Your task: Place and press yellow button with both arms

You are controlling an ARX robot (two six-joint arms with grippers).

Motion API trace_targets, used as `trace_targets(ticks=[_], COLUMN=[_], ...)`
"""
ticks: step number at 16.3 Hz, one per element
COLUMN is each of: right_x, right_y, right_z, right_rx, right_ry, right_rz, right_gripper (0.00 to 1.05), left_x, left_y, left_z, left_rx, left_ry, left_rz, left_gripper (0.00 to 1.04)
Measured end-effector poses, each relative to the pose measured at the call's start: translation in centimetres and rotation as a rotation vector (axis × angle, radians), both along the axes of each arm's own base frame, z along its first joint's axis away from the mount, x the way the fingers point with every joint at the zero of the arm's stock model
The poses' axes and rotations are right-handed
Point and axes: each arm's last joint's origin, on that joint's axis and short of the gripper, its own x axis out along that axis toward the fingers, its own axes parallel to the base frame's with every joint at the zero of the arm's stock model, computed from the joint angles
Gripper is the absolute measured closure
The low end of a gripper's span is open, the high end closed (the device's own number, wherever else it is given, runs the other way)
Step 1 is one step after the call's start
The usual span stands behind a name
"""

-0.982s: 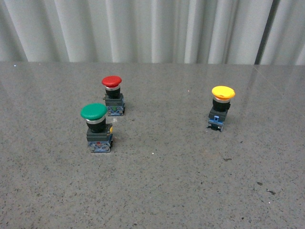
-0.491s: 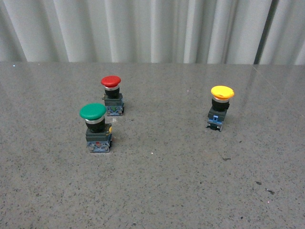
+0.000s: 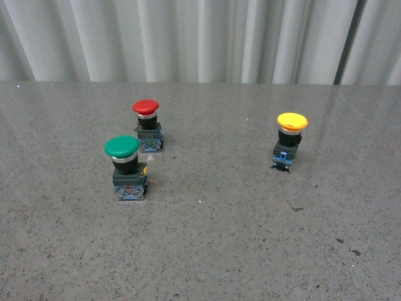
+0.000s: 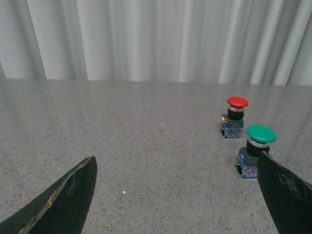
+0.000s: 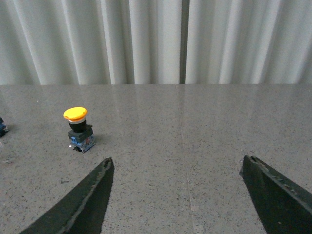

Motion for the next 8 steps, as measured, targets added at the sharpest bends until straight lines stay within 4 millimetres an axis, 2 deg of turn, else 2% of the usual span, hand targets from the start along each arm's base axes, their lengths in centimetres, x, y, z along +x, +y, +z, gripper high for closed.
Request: trace_targets(ticks=[2,8], right_x=[0.00,0.00], right_y=[0.00,0.00], right_z=[0.00,0.00], right_rx=[0.000,0.000], right_ry=[0.000,0.000], right_rz=[0.000,0.000], right_gripper=[0.06,0.06], left_x=[0.00,0.00], left_y=[0.00,0.00], left_z=[0.00,0.00], left_rx=[0.000,0.000], left_ry=[0.000,0.000], left_rz=[0.000,0.000], left_gripper=[0.07,0.07])
